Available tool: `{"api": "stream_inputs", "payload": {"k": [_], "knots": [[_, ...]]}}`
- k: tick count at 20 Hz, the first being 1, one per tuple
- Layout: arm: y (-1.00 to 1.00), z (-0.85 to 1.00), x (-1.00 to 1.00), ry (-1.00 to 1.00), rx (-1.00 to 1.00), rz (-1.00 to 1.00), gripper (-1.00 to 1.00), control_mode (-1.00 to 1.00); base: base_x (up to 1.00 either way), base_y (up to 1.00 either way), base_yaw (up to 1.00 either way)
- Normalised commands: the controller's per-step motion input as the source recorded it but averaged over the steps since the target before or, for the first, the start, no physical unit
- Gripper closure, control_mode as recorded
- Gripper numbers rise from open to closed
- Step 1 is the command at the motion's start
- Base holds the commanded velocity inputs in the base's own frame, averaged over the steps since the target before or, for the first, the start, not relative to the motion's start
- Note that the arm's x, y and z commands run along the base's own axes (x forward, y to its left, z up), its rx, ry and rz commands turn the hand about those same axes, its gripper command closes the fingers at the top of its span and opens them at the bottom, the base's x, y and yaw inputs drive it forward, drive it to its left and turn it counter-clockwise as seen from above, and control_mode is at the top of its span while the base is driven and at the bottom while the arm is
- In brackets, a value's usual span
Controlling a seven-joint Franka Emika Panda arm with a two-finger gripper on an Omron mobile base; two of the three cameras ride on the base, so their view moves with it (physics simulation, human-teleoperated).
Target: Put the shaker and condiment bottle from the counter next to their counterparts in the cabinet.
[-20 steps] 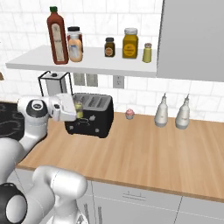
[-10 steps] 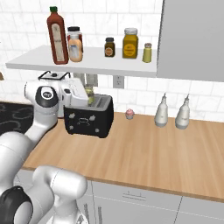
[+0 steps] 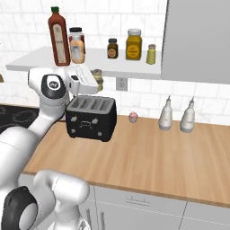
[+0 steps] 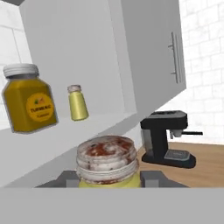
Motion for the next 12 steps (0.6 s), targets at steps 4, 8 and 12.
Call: {"api": "stream_inputs", "payload": {"k": [4, 8, 12], "knots": [[-0.11, 0.69, 0.02, 0.0, 0.0, 0.0, 1.0, -1.0, 0.0, 0.0, 0.0], [-0.18, 0.58, 0.31, 0.0, 0.0, 0.0, 1.0, -1.0, 0.0, 0.0, 0.0], [-0.24, 0.38, 0.45, 0.03, 0.0, 0.03, 1.0, -1.0, 0.0, 0.0, 0.0]]}}
